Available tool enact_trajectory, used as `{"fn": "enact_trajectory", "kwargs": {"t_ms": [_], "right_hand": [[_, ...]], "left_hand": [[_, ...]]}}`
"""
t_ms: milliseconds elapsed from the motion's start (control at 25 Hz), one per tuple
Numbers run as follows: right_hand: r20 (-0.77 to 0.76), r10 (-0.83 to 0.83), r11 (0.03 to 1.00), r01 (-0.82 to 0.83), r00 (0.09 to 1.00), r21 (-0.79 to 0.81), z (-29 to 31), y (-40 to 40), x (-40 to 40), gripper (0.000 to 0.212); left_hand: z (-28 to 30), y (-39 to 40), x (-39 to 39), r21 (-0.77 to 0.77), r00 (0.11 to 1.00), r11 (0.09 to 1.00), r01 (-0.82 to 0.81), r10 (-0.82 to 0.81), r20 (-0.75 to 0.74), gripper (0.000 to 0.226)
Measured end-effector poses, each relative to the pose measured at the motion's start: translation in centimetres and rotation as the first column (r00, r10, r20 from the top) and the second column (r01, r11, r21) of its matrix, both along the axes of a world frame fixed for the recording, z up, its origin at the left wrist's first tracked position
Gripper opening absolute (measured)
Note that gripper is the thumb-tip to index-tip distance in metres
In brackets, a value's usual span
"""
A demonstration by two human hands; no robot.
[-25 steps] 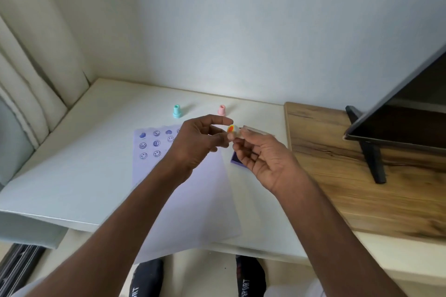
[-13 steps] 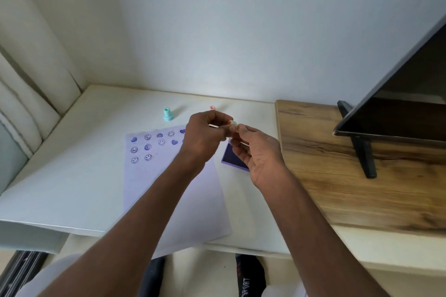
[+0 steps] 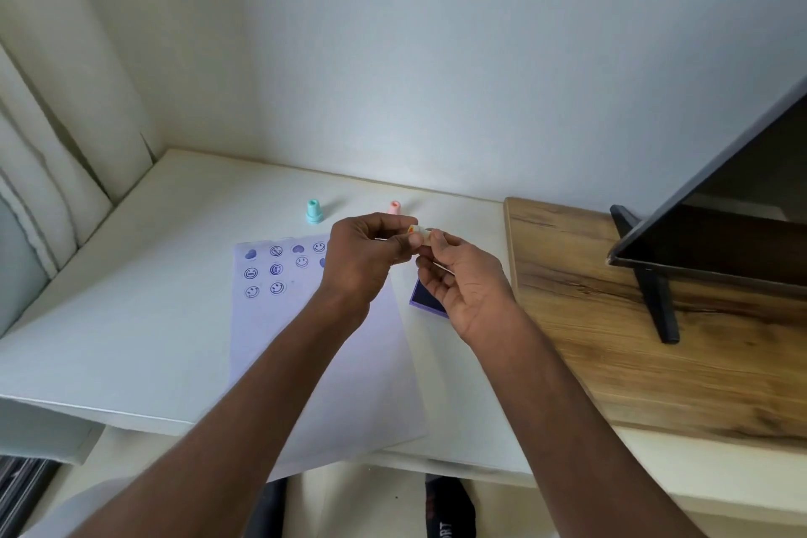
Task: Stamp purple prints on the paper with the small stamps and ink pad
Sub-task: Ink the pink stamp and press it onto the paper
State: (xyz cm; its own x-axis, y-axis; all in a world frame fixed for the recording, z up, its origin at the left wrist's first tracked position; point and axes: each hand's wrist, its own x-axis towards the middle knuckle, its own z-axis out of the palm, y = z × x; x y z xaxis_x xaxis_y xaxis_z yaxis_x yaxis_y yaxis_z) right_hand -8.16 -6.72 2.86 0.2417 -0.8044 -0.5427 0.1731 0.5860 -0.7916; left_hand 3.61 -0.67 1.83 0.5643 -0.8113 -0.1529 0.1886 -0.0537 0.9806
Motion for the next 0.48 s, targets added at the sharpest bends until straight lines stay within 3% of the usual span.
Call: {"fn": "enact_trajectory", "kwargs": {"t_ms": [120,200,280,360,400,480], "right_hand": [[-0.244,-0.059,0.941,-0.027,0.968,-0.337,0.2,0.1,0.5,0.014],[-0.242,-0.079,0.922,-0.021,0.967,-0.385,0.5,-0.2,0.1,0.014],[-0.031,-0.06,0.99,0.055,0.998,-0.132,0.7,-0.9,-1.1,0.018],[0.315,-0.115,0.972,0.042,0.942,0.231,0.8,-1.4,-2.7,0.027],[0.423,-0.158,0.948,0.017,0.892,0.318,0.7,-1.7,-3.3,0.029],[0.463,-0.148,0.952,-0.001,0.874,0.306,0.5,-2.2,-4.1,0.026]], "left_hand": [[0.1,0.0,0.4,0.048,0.997,0.996,-0.074,0.075,-0.012,0.015],[0.2,0.1,0.8,0.089,0.99,0.991,-0.098,0.106,-0.092,0.009],[0.2,0.1,1.2,0.127,0.983,0.991,-0.048,0.069,-0.168,0.007],[0.0,0.1,1.1,0.148,0.965,0.988,0.039,0.001,-0.264,0.011],[-0.1,0.0,1.0,0.149,0.95,0.986,0.075,-0.025,-0.31,0.013],[-0.1,0.0,0.6,0.175,0.954,0.976,0.13,-0.075,-0.29,0.016]]}}
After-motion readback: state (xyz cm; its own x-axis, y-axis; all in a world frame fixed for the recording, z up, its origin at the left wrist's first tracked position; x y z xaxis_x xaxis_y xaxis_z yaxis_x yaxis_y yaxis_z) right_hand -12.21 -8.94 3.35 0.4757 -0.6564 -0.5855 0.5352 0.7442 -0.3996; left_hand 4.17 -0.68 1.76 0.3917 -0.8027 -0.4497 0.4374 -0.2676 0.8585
